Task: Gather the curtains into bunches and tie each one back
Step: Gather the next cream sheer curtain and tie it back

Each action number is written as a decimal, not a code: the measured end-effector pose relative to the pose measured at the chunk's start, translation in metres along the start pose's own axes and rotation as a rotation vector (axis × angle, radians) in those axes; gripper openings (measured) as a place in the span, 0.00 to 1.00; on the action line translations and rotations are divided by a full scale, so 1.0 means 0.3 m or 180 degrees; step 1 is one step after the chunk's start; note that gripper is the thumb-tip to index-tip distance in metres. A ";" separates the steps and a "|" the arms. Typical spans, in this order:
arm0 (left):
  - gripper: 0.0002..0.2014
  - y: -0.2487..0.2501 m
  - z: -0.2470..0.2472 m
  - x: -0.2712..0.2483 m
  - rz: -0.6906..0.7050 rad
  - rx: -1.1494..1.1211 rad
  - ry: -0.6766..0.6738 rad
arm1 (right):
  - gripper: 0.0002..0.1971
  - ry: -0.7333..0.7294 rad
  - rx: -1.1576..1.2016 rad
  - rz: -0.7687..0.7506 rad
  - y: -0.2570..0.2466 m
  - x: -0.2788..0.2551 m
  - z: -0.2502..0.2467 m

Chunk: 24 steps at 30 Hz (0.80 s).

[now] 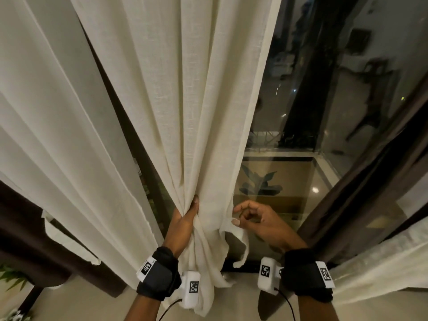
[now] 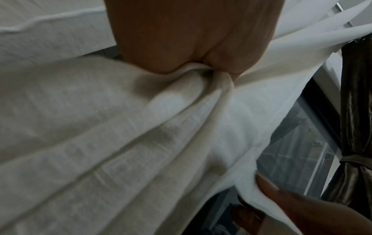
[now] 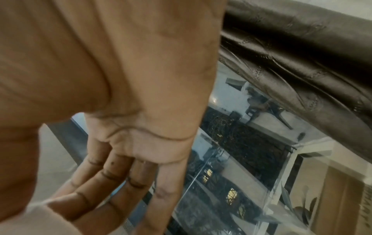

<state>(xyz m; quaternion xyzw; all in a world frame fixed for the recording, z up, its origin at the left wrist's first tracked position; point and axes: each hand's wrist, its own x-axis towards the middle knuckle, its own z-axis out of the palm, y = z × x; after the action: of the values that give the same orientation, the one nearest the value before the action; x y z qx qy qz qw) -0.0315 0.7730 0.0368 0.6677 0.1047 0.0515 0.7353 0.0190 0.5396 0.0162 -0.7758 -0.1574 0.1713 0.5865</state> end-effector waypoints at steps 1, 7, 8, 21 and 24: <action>0.11 0.003 0.005 -0.005 0.0014 0.0061 -0.0079 | 0.08 -0.0042 -0.0231 0.0015 -0.001 -0.002 -0.011; 0.47 -0.033 -0.006 -0.031 0.0242 0.0729 -0.0537 | 0.09 -0.0596 -0.0891 0.0038 -0.034 -0.015 -0.044; 0.46 -0.043 -0.007 -0.031 0.0272 0.0794 -0.0484 | 0.10 -0.0745 -0.0878 0.0085 -0.036 -0.018 -0.047; 0.23 -0.063 -0.001 -0.020 0.0339 0.0865 -0.0379 | 0.05 0.0360 -0.1494 -0.0119 -0.095 0.086 -0.021; 0.20 -0.074 0.025 -0.012 0.0424 0.0899 -0.0407 | 0.07 0.0664 -0.1258 -0.0357 -0.103 0.161 0.070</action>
<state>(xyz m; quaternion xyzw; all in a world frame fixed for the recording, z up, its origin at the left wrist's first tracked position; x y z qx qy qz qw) -0.0347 0.7628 0.0157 0.7718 0.0195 0.0423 0.6342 0.0513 0.5873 0.0368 -0.8792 -0.1693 0.0231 0.4448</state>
